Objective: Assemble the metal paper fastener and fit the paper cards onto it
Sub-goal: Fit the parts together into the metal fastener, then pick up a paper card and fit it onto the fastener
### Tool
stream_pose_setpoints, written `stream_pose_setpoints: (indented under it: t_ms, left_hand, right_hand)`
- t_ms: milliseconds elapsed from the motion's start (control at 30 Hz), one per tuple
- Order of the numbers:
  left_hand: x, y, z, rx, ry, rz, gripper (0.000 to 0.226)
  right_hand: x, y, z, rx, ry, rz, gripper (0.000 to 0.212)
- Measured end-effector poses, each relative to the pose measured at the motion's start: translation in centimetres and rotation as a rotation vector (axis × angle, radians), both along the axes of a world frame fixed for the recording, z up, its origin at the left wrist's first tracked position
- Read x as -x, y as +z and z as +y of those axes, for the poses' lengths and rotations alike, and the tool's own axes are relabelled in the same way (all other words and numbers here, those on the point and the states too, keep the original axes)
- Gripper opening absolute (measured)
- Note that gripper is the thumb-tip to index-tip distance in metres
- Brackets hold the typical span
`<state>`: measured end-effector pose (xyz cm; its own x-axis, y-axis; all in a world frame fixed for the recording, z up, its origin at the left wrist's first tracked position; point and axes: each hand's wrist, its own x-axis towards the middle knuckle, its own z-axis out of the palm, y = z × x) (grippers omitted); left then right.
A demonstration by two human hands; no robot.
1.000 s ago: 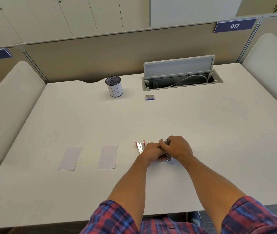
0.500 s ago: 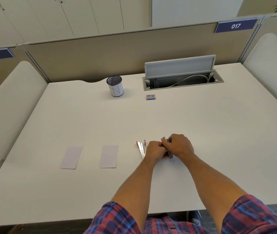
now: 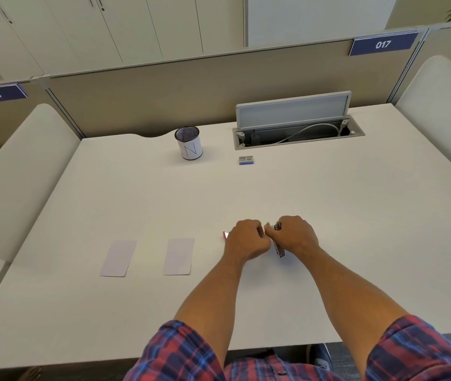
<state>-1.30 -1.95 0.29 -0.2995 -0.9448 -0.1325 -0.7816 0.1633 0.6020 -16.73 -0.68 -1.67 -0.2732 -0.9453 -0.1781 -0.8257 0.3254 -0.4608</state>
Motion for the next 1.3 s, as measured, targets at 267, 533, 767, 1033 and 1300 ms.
stream_pose_setpoints:
  t_ms: [267,533,767,1033,1300]
  left_hand:
    - [-6.0,1.2,-4.0,0.106,0.101,-0.530,0.043]
    - [-11.9,1.2,-4.9,-0.090,0.037,-0.880,0.043]
    - [-13.0,0.2,-4.3,-0.011,0.056,-0.817,0.038]
    - [-14.9,-0.3,-4.5,-0.118,0.165,-0.624,0.027]
    - [-14.3,0.5,-5.4,-0.083,0.113,-0.282,0.003]
  right_hand:
    - [-0.7,0.1,0.4,-0.012,0.012,-0.060,0.048]
    - [-0.9,0.7,0.6,-0.024,0.037,-0.063,0.049]
    - [-1.0,0.9,0.9,-0.027,0.056,-0.083,0.045]
    - [-1.1,0.8,1.1,-0.023,0.063,-0.072,0.047]
    - [-1.2,0.3,0.9,-0.026,0.036,-0.172,0.045]
